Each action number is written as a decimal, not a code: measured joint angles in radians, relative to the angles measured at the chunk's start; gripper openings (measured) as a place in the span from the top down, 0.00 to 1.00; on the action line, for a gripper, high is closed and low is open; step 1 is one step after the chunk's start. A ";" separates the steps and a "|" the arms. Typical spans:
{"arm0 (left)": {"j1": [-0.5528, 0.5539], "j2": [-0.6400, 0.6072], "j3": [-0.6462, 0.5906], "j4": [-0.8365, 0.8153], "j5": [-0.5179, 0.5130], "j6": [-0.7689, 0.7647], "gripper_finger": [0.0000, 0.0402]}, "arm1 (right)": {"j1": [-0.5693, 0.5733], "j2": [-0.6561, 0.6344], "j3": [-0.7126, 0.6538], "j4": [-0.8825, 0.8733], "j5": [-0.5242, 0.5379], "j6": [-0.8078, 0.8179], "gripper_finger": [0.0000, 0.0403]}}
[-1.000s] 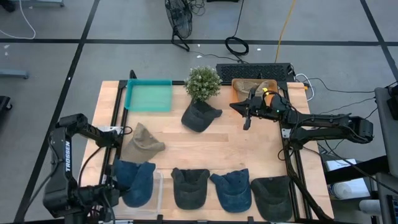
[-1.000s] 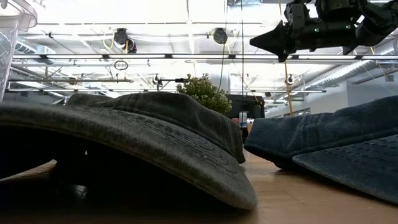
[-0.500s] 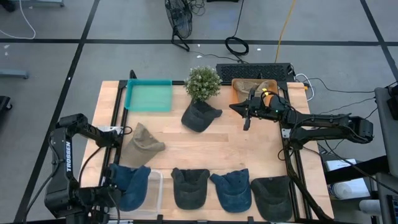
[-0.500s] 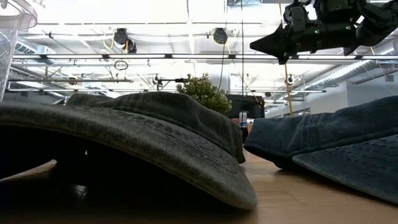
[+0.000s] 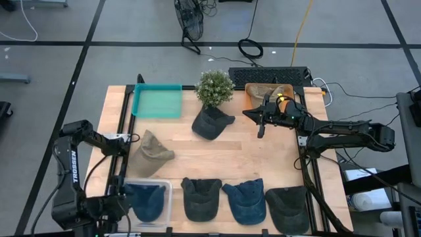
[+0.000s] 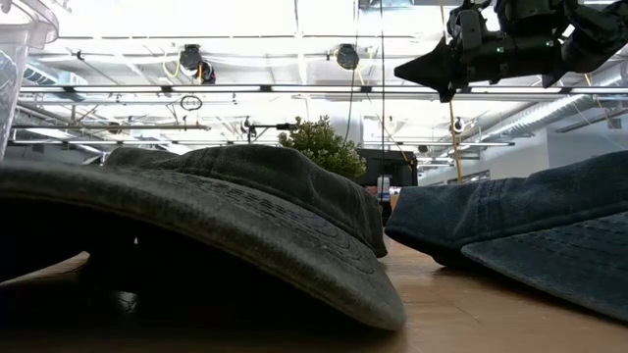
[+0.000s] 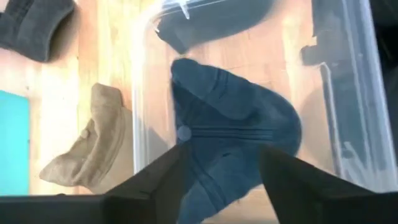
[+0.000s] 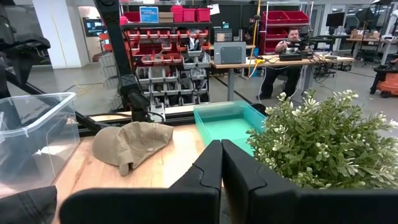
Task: Pick & Place hat
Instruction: Put the top black cap into the green bin
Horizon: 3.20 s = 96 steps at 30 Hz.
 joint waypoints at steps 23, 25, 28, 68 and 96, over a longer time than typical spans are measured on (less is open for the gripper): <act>0.415 -0.168 0.002 0.006 -0.232 0.195 0.40 | 0.000 0.000 0.000 0.000 -0.003 0.000 1.00; 0.488 -0.176 0.002 0.017 -0.186 0.249 0.40 | 0.000 0.000 0.000 0.000 -0.003 0.000 1.00; 0.591 -0.176 -0.003 0.109 -0.125 0.383 0.40 | 0.000 0.000 0.000 0.000 -0.009 0.000 1.00; 1.594 0.094 -0.320 1.102 0.556 1.308 0.40 | 0.000 0.000 0.000 -0.007 -0.052 -0.056 1.00; 1.591 0.220 -0.320 1.184 0.530 1.577 0.40 | 0.000 0.001 0.000 -0.013 -0.049 -0.056 1.00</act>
